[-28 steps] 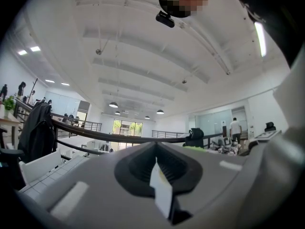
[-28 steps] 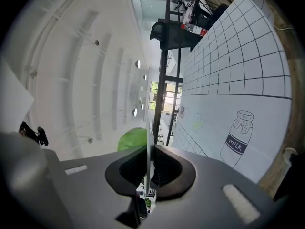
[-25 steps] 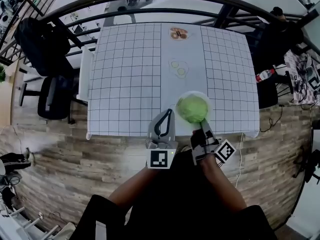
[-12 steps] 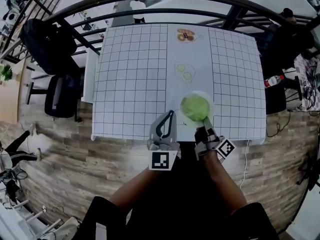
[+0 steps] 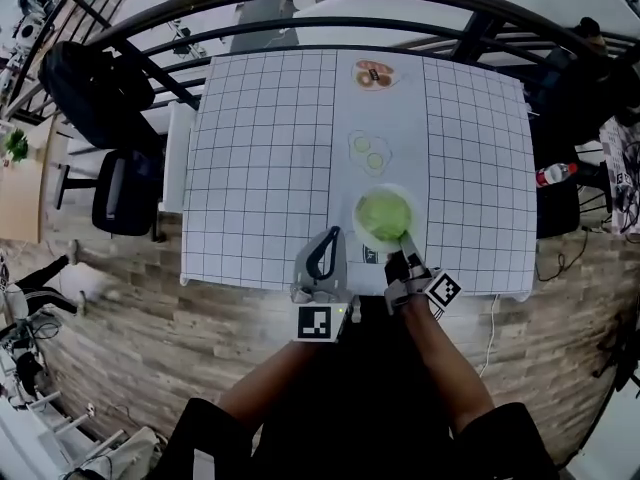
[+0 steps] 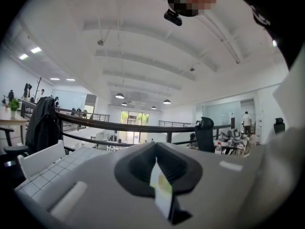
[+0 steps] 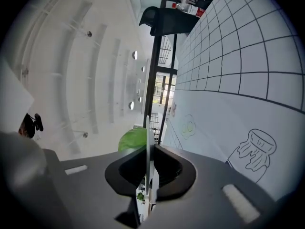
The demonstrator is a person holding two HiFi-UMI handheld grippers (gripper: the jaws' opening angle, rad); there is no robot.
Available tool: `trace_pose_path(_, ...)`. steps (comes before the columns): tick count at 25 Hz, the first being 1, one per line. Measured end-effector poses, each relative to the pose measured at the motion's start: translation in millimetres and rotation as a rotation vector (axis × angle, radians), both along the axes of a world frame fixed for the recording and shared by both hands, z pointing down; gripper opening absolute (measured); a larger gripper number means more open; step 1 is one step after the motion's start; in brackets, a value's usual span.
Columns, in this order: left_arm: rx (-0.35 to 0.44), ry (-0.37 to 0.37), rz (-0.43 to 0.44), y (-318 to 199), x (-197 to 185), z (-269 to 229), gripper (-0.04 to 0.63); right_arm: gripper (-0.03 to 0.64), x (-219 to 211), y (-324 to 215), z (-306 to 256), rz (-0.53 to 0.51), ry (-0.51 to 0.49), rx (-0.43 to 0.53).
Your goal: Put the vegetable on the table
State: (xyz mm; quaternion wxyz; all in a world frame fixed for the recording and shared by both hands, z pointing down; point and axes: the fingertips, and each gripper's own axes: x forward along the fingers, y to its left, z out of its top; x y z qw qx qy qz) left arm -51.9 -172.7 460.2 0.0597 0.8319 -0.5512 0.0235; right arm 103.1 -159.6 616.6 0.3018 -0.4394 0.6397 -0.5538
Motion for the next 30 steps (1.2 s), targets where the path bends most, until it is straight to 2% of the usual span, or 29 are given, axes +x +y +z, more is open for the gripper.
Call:
trace_pose_path(10, -0.033, 0.016, -0.038, -27, 11, 8, 0.008, 0.026, 14, -26, 53, -0.062, 0.026, -0.038)
trace_pose_path(20, 0.006, -0.037, -0.027, -30, 24, 12, 0.008, 0.026, 16, -39, 100, -0.089, -0.002, -0.072)
trace_pose_path(26, -0.048, -0.004, -0.029, -40, 30, 19, 0.008, 0.029, 11, -39, 123, -0.115, 0.025, -0.108)
trace_pose_path(30, -0.048, -0.009, -0.039, -42, 28, 18, 0.008, 0.028, 10, -39, 132, -0.149, 0.053, -0.133)
